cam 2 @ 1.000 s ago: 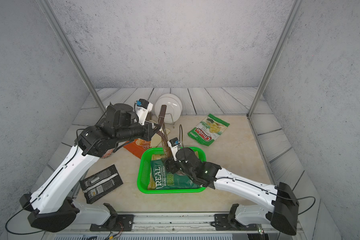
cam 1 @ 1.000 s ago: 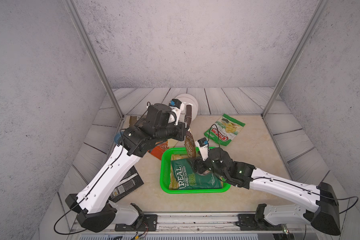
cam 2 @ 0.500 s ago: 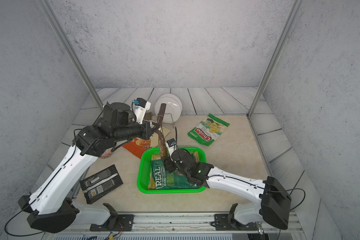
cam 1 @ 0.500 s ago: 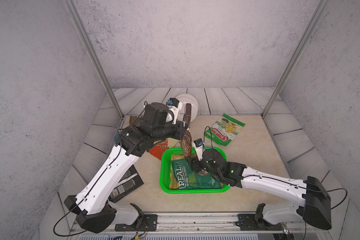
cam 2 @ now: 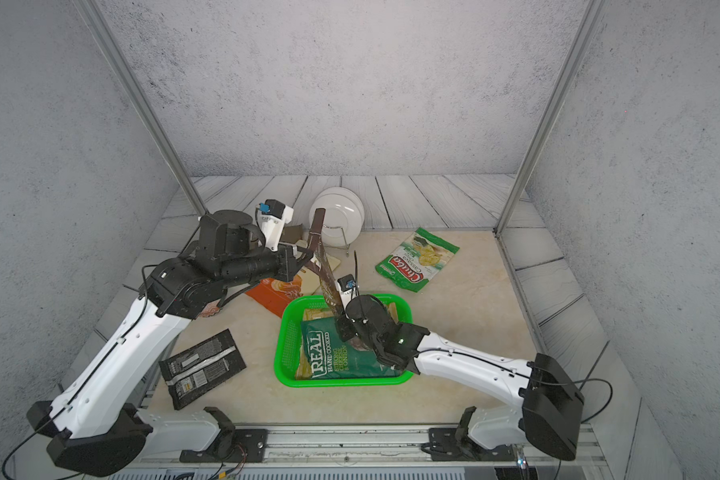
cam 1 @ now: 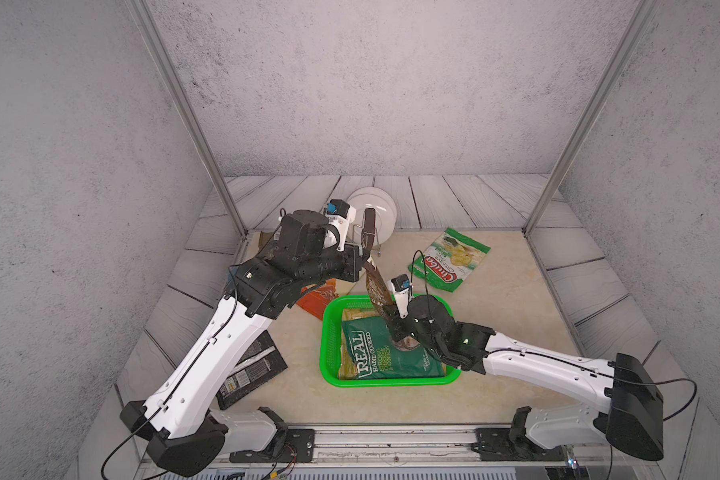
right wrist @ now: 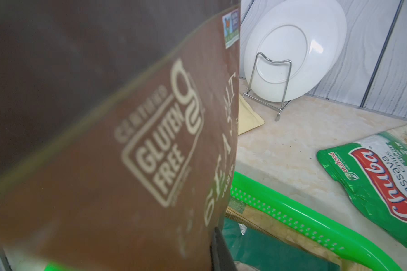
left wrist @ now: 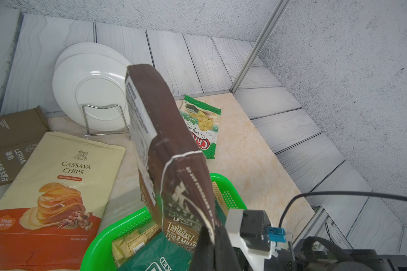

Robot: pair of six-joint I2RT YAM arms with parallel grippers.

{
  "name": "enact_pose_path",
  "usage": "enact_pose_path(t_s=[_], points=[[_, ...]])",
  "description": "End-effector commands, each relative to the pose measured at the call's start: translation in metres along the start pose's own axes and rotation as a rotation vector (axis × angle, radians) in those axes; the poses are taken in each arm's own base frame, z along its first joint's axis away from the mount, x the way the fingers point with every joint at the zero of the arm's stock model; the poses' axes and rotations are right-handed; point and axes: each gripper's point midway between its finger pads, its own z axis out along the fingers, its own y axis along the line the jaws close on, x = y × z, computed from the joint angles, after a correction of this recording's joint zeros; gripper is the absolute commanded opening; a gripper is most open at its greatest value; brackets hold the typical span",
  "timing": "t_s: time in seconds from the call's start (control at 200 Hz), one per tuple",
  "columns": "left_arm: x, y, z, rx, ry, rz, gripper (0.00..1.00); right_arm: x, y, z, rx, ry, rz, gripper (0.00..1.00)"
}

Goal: Put the potato chips into the basket
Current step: Place the potato chip in the basket.

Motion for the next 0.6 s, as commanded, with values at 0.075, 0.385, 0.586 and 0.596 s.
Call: enact_pose_path(t_s=[0.075,0.385,0.586,0.596], points=[[-0.014,0.007,-0.016,-0.001,-0.086,0.017,0.21,0.005,-0.027,-0.039,0.082,0.065,-0.062,0.02],[-0.001,0.019,-0.028,-0.030,-0.099,0.074,0.68,0.046,-0.061,-0.101,0.177,0.418,-0.230,0.00],[0.007,0.039,-0.045,-0.111,-0.084,0.140,0.81,0.054,-0.094,-0.120,0.354,0.547,-0.345,0.00],[0.007,0.041,-0.046,-0.119,-0.082,0.141,0.82,0.054,-0.095,-0.120,0.361,0.550,-0.350,0.00]])
